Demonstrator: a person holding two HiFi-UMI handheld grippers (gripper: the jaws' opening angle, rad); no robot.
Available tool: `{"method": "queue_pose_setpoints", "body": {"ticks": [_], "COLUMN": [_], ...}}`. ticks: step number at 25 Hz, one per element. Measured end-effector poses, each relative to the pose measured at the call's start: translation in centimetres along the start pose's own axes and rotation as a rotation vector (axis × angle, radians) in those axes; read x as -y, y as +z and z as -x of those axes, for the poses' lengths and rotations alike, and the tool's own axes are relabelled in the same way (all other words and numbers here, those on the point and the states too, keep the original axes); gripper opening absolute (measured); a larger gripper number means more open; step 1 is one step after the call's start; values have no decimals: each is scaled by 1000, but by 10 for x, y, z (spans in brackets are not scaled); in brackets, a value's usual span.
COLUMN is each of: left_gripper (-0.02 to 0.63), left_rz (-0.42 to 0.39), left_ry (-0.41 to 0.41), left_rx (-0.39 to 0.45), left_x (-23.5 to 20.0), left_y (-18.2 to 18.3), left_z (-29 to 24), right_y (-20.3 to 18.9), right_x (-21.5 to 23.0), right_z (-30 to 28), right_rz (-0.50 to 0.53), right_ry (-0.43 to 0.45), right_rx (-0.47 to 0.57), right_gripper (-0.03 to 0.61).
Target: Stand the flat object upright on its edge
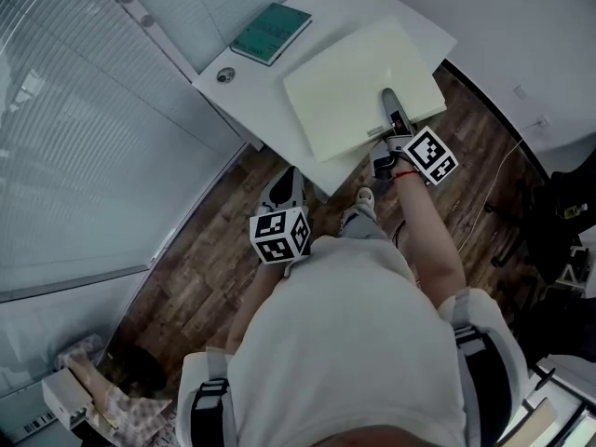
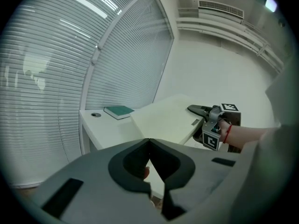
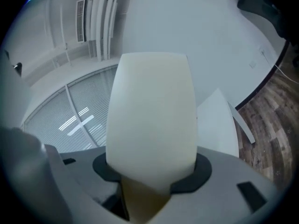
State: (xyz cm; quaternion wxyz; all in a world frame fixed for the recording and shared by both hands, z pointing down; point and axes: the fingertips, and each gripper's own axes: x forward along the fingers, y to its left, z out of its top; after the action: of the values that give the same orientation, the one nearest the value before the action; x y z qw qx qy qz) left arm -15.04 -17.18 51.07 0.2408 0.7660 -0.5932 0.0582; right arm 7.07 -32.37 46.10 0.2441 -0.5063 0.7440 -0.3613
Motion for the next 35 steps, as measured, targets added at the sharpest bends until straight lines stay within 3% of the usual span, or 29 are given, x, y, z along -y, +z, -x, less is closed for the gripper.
{"method": "queue_pose_setpoints", "body": {"ticks": [18, 35], "left_gripper": [17, 17], "left_rz": [17, 38], "left_ry": [53, 105], "left_rx": [18, 15], "left_x": [-7, -10], "left_y": [6, 6], "left_z": [-7, -18], "right_y": [6, -21], "right_x": [-68, -74], "right_z": [-67, -119], "right_rz": [578, 861], "right_ry": [10, -3], "right_rx": [-82, -127], "right_gripper": [258, 258]}}
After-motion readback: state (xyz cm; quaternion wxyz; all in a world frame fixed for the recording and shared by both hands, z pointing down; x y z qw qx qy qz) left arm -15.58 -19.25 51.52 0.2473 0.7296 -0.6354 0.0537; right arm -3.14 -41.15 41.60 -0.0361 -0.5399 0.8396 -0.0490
